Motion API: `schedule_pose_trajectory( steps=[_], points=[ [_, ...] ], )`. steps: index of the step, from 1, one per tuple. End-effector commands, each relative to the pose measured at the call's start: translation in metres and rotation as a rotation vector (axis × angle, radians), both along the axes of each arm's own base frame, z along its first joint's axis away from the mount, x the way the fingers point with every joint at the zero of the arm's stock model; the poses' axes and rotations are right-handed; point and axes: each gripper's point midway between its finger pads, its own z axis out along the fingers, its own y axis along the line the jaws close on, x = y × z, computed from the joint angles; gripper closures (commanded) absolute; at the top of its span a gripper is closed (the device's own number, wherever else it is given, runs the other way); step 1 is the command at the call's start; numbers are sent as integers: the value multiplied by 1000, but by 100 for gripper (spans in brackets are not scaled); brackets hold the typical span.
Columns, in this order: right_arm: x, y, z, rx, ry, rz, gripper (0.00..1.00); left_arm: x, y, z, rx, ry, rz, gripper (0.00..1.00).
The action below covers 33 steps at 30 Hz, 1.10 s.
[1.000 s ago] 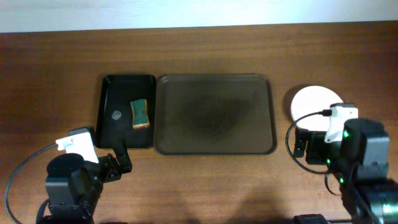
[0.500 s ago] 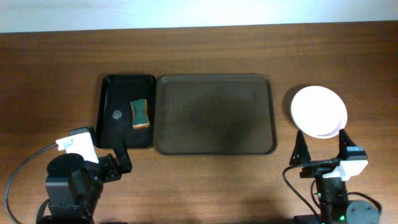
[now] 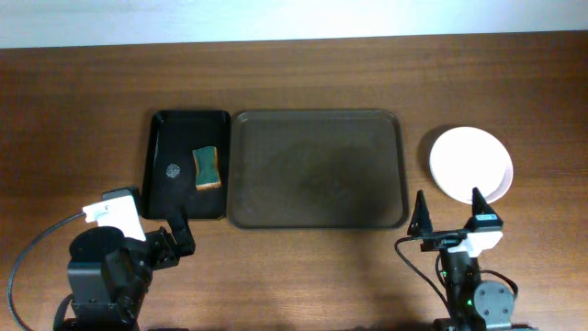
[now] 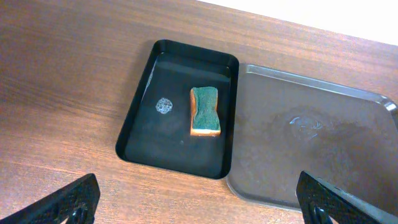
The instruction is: Clean dirty plates on tray and stack at the side
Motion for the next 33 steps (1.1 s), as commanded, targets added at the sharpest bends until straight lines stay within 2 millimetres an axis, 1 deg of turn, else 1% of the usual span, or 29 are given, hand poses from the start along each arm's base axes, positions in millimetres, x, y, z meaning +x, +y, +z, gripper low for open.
schedule_pose_trajectory(
  steps=[1, 2, 3, 30, 33],
  points=[
    [1, 3, -38, -39, 150, 14, 1, 0, -2, -2, 6, 2, -17, 1],
    [0, 4, -51, -41, 200, 22, 1, 0, -2, -2, 6, 2, -17, 1],
    [0, 4, -48, -41, 188, 19, 1, 0, -2, -2, 6, 2, -17, 0],
    [0, 4, -48, -41, 190, 19, 1, 0, -2, -2, 6, 2, -17, 1],
    [0, 4, -48, -41, 190, 19, 1, -8, 4, -8, 32, 24, 5, 1]
  ],
)
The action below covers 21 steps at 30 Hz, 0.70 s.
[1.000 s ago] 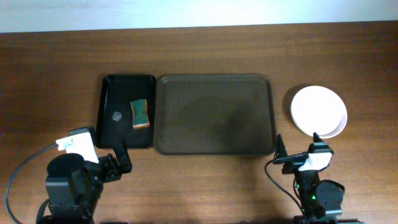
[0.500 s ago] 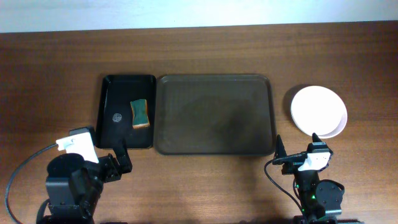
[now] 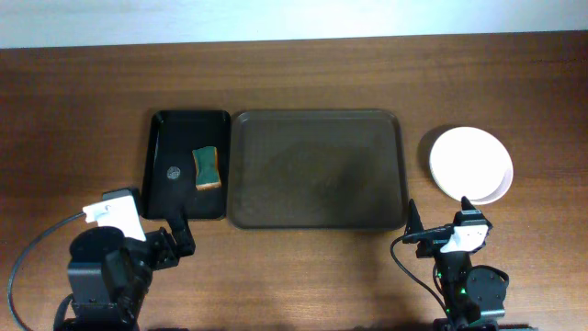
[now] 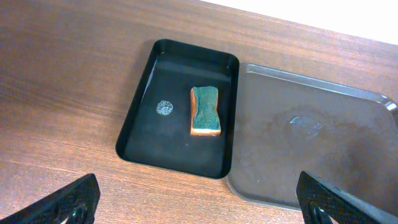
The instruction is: Clean dirty plates on tray and stack at the side
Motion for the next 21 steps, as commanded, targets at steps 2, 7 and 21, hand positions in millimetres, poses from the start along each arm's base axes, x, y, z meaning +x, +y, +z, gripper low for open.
schedule_pose_trajectory(
  steps=[2, 7, 21],
  points=[
    [0, 3, -2, -5, 1, 16, 1, -12, 5, -12, 33, -2, 13, 1],
    [0, 3, -2, -5, 1, 16, 1, -10, 7, -53, 28, -133, 24, 1],
    [0, 3, -2, -5, 1, 16, 1, 30, 13, -69, 17, -646, 71, 1]
  ],
)
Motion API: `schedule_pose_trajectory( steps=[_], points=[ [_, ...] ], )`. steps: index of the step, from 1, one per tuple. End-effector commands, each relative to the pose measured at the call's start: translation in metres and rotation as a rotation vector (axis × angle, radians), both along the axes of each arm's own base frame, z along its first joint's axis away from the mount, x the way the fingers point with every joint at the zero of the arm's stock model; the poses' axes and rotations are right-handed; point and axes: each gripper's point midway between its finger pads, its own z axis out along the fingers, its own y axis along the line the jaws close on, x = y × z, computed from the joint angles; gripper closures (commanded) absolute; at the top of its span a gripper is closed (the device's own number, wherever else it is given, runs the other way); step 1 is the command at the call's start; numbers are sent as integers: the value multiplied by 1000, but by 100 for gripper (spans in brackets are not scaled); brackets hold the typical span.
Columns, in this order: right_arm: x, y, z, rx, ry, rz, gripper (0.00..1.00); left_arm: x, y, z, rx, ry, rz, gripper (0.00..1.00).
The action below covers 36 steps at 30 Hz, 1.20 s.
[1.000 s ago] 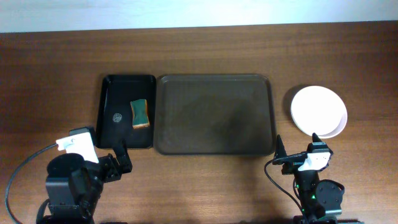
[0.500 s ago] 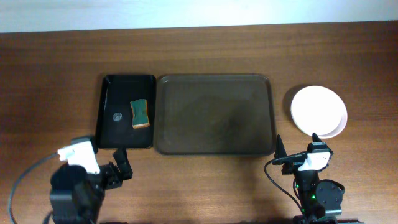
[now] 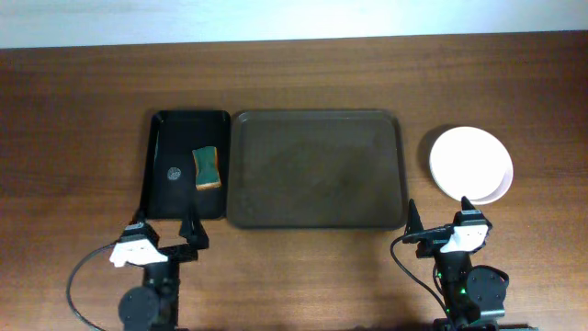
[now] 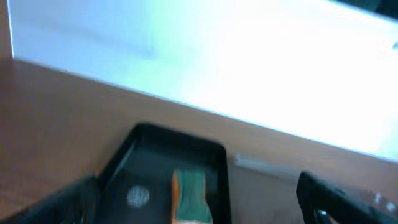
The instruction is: Clean dirty plates on tray and stack at the side
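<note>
The large brown tray (image 3: 317, 170) lies mid-table with no plate on it. A stack of white plates (image 3: 471, 164) rests on the wood to its right. The small black tray (image 3: 163, 152) to its left holds a green-and-orange sponge (image 3: 208, 168) and a foam spot (image 3: 173, 171). My left gripper (image 3: 166, 226) is low at the front edge, below the black tray, open and holding nothing. In the blurred left wrist view the sponge (image 4: 189, 193) lies ahead, between the fingers (image 4: 329, 199). My right gripper (image 3: 439, 217) stands open just in front of the plates, apart from them.
The table's front edge runs close behind both arm bases. Bare wood separates the brown tray's right rim (image 3: 402, 175) from the plate stack. A pale wall (image 4: 205, 56) lies beyond the far edge.
My left arm has dropped from a raised pose to a low one at the front edge, its camera now looking level and blurred. The right arm, plates, sponge and trays are unchanged.
First my right gripper stood open with one finger over the plate stack's near rim, the left arm raised at front left. Then the right gripper was farther back from the plates. Now the left arm is down low too, both grippers open and holding nothing.
</note>
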Motion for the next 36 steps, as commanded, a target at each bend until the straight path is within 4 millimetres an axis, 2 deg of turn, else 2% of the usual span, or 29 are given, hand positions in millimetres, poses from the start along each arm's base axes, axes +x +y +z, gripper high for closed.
schedule_pose_trajectory(
  steps=[1, 5, 7, 36],
  points=[
    [0, 3, -1, -6, 0, 17, 1, 0, 7, -3, 94, -10, 39, 1],
    [0, 3, -1, -6, 0, 17, 1, 0, 0, -25, 112, 80, -7, 1],
    [0, 3, -1, -6, 0, 17, 2, 0, -6, -26, 111, 82, -40, 1],
    [0, 3, -1, -6, 0, 17, 1, 0, -6, -26, 111, 82, -38, 1]
  ],
)
